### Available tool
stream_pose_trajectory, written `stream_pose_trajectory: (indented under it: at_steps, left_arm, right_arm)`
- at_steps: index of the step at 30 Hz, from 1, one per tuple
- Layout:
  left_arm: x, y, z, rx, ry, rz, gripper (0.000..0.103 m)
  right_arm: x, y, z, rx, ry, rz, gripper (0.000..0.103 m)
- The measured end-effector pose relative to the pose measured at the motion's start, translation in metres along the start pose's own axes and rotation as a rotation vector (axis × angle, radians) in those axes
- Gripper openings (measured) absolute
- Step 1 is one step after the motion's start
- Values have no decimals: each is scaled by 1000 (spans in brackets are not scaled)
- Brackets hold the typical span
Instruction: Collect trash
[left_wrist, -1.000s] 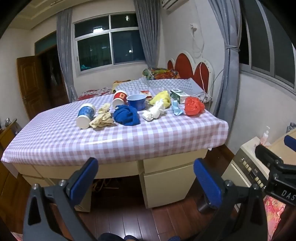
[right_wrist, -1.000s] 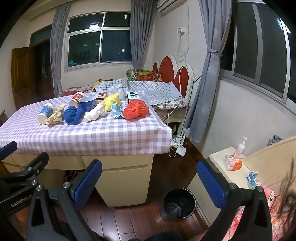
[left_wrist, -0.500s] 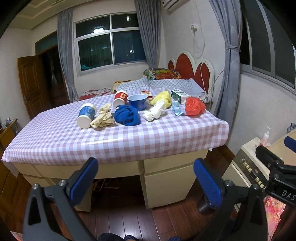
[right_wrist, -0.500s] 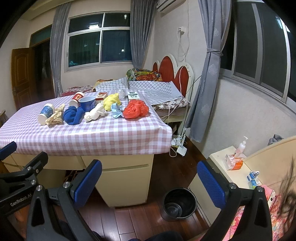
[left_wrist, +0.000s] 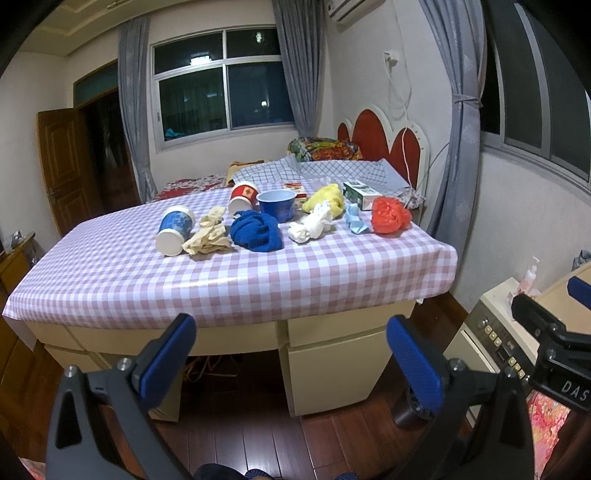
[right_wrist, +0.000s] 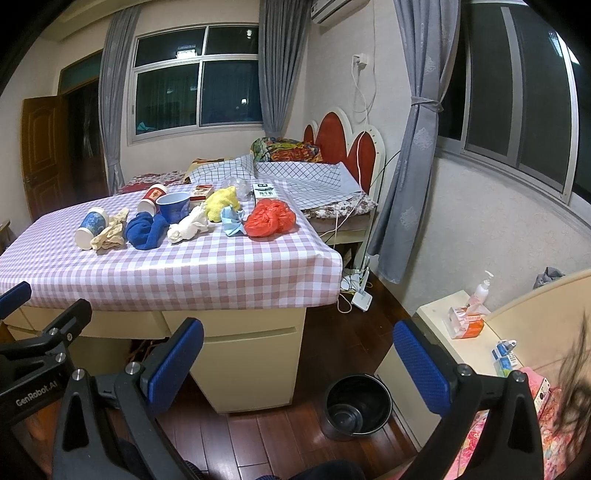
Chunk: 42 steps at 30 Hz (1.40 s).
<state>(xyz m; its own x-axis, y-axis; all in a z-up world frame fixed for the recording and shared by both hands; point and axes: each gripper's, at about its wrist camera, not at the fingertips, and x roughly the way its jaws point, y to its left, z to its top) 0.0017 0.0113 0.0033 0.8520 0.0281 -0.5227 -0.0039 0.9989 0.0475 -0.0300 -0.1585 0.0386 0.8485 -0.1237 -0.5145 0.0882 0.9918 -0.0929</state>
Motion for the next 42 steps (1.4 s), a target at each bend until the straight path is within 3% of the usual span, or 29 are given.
stream_pose_trajectory:
  at_steps: [42]
  left_arm:
    - [-3,0,1,-4,-4,2,103]
  right_arm:
    - [-2,-3,-1,2,-1,0,103]
